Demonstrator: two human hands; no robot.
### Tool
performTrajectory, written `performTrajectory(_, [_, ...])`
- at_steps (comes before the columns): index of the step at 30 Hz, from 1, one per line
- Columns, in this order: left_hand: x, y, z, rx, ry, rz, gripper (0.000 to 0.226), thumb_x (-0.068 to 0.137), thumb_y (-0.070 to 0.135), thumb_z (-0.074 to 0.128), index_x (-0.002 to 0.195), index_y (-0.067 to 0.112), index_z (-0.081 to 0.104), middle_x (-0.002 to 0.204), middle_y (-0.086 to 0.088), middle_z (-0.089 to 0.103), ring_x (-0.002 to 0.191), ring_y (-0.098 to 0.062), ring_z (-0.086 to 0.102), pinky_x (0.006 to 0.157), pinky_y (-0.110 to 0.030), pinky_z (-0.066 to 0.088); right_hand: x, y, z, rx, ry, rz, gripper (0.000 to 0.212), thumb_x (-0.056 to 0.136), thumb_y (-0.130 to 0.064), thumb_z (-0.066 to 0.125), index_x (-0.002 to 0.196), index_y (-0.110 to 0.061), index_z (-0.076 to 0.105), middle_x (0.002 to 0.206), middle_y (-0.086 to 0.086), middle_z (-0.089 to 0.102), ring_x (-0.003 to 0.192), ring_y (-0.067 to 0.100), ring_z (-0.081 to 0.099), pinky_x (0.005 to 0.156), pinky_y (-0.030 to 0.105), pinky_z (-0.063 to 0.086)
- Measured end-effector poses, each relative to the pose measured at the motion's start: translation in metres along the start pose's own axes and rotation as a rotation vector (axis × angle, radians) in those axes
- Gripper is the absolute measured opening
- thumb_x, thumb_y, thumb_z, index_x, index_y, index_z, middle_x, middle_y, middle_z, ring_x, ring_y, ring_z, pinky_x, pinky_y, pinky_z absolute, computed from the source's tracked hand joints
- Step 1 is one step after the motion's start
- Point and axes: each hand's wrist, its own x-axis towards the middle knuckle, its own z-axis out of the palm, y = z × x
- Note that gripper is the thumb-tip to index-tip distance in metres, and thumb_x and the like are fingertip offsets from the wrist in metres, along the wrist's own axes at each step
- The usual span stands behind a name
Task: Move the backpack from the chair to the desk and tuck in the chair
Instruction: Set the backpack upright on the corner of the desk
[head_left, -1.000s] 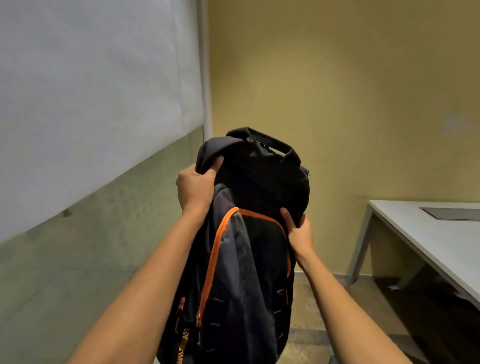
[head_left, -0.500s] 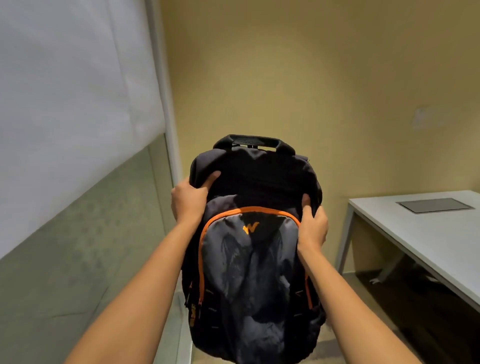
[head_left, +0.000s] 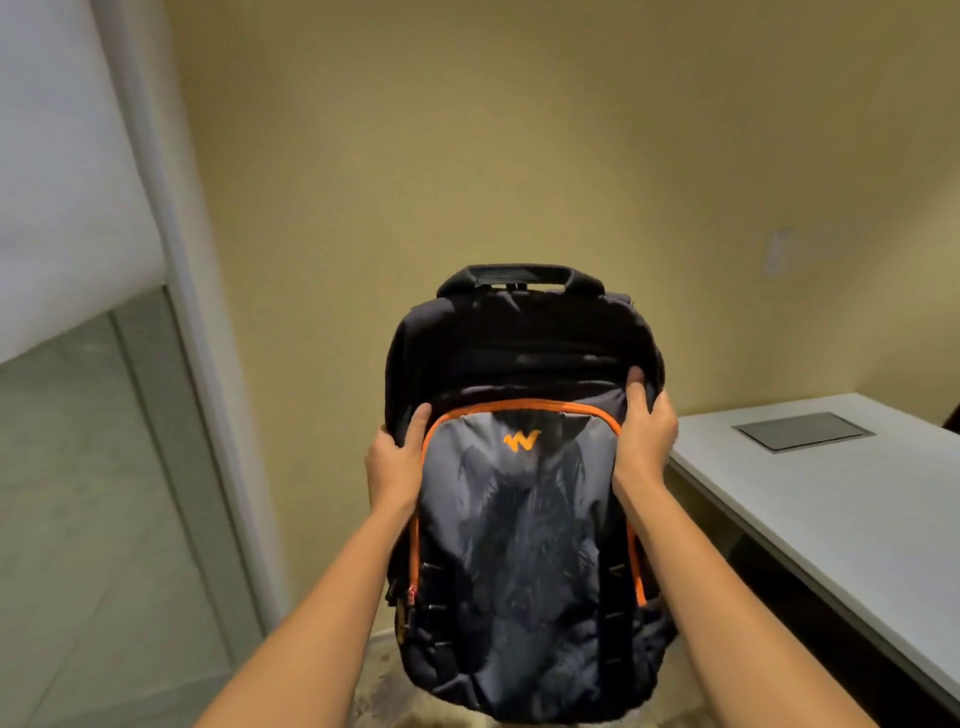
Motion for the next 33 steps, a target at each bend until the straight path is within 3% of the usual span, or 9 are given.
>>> performTrajectory(3, [0.018,0.013,0.044,-0.052,0.011,0.061,0.056,0.085,0.057,0.057,0.114,0.010,0.062,0.109,-0.010,0.068,0.103,-0.028,0.061,0.078,-0.028,0.041,0.038,0.009,0.000,0.085,0.024,0.008,0.050,0.093,-0.048,0.049,0.133,-0.018,0.053,0.128,0.004,0.061,0.120,0.022,0.055,0.105,0.044,0.044])
performTrajectory(7, [0.049,0.023,0.094,-0.047,0.014,0.089,0.062,0.080,0.067,0.054,0.115,0.017,0.061,0.114,-0.004,0.067,0.107,-0.025,0.060,0.083,-0.030,0.043,0.084,0.020,0.007,0.113,0.091,0.014,0.044,0.093,-0.047,0.050,0.125,-0.018,0.059,0.112,-0.002,0.065,0.111,0.020,0.059,0.097,0.039,0.048])
performTrajectory(15, [0.110,0.036,0.189,-0.072,-0.036,0.151,0.060,0.075,0.073,0.054,0.101,0.020,0.066,0.103,0.000,0.071,0.097,-0.021,0.063,0.073,-0.028,0.040,0.175,0.042,0.020,0.079,0.228,-0.010,0.041,0.091,-0.049,0.050,0.116,-0.019,0.063,0.114,0.000,0.066,0.109,0.022,0.060,0.102,0.047,0.043])
performTrajectory(24, [0.160,0.064,0.286,-0.175,-0.187,0.238,0.044,0.073,0.073,0.056,0.083,0.031,0.060,0.081,0.014,0.064,0.080,-0.014,0.061,0.067,-0.029,0.043,0.262,0.042,0.010,0.087,0.344,-0.120,0.032,0.092,-0.042,0.053,0.110,-0.017,0.064,0.098,-0.005,0.066,0.094,0.013,0.061,0.080,0.026,0.047])
performTrajectory(28, [0.169,0.079,0.329,-0.207,-0.238,0.263,0.041,0.075,0.071,0.056,0.082,0.031,0.058,0.072,0.021,0.057,0.074,-0.010,0.056,0.065,-0.027,0.040,0.297,0.039,-0.001,0.083,0.373,-0.146,0.039,0.094,-0.040,0.052,0.120,-0.013,0.062,0.110,0.001,0.066,0.098,0.013,0.061,0.081,0.023,0.049])
performTrajectory(33, [0.168,0.094,0.389,-0.222,-0.284,0.297,0.042,0.077,0.068,0.058,0.082,0.025,0.058,0.074,0.017,0.057,0.073,-0.012,0.055,0.063,-0.027,0.039,0.343,0.042,-0.023,0.066,0.447,-0.147,0.042,0.094,-0.041,0.051,0.122,-0.012,0.060,0.118,0.004,0.065,0.108,0.019,0.061,0.093,0.033,0.050])
